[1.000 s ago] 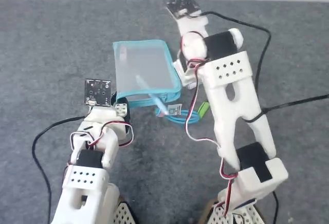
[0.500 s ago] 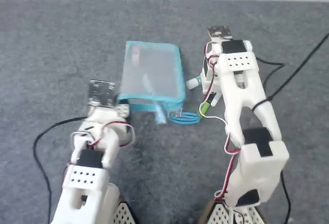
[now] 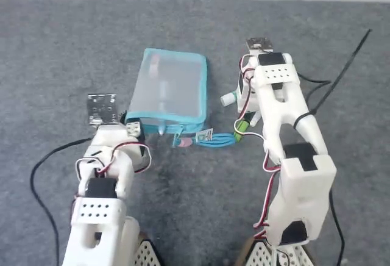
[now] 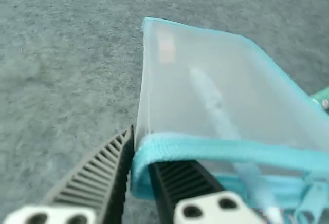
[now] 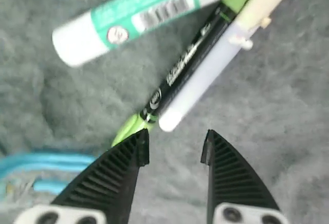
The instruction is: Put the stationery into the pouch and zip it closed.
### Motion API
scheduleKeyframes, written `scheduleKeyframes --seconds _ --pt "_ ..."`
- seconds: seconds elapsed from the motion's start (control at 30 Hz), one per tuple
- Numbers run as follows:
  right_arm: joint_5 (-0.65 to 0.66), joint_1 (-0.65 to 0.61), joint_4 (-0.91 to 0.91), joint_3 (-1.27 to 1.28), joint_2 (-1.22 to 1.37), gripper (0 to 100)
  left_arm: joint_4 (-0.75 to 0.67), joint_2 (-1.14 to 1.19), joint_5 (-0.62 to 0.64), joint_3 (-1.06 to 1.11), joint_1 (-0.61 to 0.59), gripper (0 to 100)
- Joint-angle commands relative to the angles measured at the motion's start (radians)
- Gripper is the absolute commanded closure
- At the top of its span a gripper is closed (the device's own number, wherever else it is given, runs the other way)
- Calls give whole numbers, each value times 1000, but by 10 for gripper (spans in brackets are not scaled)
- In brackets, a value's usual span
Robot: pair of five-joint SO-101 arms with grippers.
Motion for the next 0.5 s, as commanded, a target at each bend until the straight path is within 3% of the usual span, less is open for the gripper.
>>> scheduleKeyframes --seconds 0.0,0.2,0.47 --pt "-49 1 -67 -8 -4 821 -6 -6 15 -67 11 988" --pt "-143 27 -159 -8 45 821 -6 -6 15 -65 18 988" --pt "-146 64 -193 -9 82 821 -6 -6 15 -65 20 988"
